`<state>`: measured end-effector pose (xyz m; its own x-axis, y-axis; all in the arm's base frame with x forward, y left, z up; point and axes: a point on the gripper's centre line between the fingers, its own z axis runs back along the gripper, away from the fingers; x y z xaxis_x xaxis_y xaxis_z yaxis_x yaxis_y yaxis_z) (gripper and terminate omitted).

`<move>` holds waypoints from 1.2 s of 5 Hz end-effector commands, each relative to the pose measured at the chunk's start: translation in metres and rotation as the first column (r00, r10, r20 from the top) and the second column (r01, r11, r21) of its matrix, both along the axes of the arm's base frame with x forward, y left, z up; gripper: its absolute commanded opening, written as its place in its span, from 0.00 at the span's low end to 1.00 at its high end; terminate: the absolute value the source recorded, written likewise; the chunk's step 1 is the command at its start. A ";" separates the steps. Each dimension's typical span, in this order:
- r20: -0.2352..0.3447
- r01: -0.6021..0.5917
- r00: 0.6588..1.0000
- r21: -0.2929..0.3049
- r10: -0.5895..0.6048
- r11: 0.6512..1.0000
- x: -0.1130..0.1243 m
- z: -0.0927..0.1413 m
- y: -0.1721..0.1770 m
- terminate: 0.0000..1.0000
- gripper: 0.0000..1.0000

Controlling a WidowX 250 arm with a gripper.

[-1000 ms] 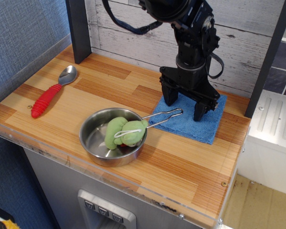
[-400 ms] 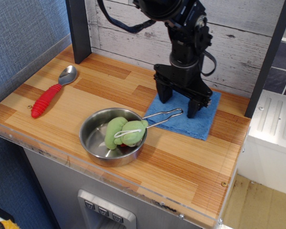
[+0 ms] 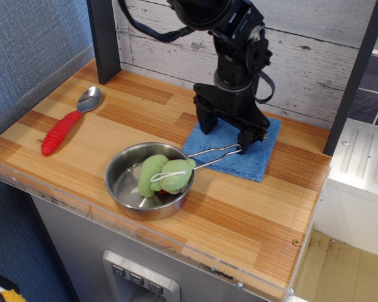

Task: Slide the blue cloth to just beside the counter pole.

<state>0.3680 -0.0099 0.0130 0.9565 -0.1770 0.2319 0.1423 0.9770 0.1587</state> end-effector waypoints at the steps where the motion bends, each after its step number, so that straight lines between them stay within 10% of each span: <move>1: 0.025 -0.062 0.998 0.005 0.062 0.998 0.007 0.012 0.039 0.00 1.00; 6: 0.026 -0.290 0.957 0.026 0.290 0.957 0.033 0.024 0.172 0.00 1.00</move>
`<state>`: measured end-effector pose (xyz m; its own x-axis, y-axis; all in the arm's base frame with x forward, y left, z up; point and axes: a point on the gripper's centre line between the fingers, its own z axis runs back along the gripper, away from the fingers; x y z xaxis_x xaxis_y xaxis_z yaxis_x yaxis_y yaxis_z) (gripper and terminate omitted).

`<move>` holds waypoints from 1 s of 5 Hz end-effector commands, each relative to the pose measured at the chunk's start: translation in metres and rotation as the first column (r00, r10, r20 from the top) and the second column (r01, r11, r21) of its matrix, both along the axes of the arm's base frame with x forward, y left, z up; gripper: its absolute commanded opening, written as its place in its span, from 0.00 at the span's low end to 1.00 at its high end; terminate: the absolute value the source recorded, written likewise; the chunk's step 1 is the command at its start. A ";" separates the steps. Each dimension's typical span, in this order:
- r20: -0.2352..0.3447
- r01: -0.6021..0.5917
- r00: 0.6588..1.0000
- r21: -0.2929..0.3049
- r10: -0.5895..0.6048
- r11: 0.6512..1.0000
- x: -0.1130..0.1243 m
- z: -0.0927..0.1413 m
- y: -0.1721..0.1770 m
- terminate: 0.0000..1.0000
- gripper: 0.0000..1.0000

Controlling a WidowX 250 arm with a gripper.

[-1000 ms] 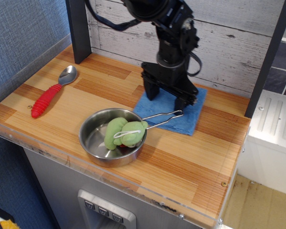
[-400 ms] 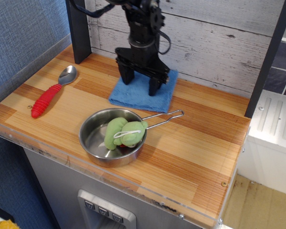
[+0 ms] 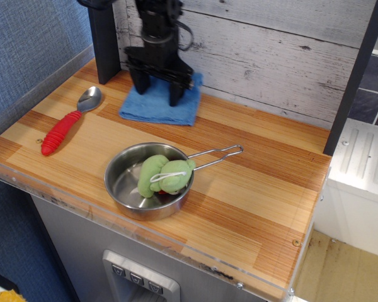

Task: Slide the blue cloth to just beside the counter pole.

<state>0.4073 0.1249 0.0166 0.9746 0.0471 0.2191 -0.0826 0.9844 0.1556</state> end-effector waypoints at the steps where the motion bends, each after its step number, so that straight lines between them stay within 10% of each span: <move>1: 0.030 -0.103 0.994 0.033 0.102 0.994 -0.012 0.024 0.054 0.00 1.00; 5: 0.124 -0.024 0.992 -0.001 0.024 1.000 -0.015 0.079 0.030 0.00 1.00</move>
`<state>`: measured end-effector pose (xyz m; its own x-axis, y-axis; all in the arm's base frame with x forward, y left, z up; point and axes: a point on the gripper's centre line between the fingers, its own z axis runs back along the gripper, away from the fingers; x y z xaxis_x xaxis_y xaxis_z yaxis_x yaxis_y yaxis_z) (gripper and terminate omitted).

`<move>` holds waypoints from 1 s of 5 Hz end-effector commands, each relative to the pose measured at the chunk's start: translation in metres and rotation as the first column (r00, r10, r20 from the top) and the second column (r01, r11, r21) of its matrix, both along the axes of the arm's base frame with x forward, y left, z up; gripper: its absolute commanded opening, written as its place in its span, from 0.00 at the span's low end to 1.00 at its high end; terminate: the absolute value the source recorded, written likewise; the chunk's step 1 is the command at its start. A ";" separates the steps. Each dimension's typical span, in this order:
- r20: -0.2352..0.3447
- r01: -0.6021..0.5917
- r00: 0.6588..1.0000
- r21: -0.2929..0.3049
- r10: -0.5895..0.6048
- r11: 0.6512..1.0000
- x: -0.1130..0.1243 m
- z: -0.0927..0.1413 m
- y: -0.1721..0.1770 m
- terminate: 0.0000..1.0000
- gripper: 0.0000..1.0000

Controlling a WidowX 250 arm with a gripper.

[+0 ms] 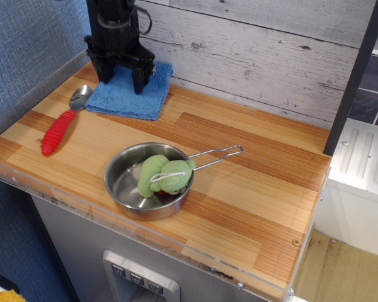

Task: Slide the blue cloth to just beside the counter pole.

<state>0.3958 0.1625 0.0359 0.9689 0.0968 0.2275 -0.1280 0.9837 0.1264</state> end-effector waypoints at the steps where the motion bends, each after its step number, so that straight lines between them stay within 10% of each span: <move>1: 0.148 0.028 0.988 0.024 -0.031 0.999 -0.018 0.079 -0.016 0.00 1.00; 5: 0.182 0.054 0.981 0.044 -0.061 0.998 -0.036 0.099 -0.025 0.00 1.00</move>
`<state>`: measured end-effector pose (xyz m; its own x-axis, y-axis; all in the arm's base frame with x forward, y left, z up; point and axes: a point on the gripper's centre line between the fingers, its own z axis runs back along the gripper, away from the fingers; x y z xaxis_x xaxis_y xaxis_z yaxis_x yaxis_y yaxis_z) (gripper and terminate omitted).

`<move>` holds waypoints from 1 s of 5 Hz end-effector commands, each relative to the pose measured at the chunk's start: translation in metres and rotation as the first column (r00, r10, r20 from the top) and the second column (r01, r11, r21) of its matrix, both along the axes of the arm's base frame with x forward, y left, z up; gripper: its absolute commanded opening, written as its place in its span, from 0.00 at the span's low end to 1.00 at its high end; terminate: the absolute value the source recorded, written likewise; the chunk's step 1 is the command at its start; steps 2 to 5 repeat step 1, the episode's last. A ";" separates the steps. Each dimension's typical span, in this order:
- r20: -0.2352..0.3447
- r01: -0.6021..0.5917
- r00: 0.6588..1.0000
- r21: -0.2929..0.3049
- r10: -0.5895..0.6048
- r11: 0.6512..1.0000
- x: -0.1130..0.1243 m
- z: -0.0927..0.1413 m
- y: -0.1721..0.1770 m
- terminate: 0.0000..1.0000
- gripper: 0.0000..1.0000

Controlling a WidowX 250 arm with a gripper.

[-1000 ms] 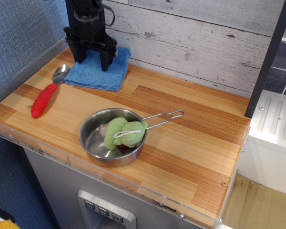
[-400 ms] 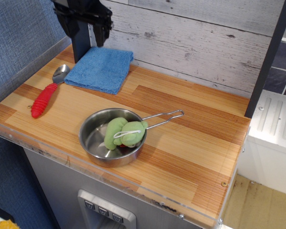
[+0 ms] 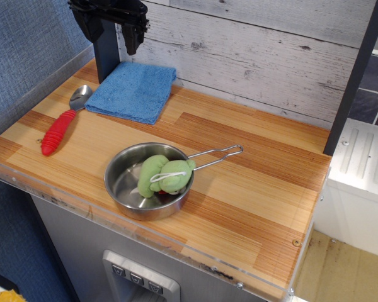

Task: Slide the blue cloth to just beside the counter pole.

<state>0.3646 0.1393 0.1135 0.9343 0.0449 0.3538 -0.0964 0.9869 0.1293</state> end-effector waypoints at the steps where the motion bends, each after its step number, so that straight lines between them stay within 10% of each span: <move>1: 0.054 0.007 0.999 0.020 -0.008 1.000 -0.004 0.021 -0.002 1.00 1.00; 5: 0.054 0.007 0.999 0.020 -0.008 1.000 -0.004 0.021 -0.002 1.00 1.00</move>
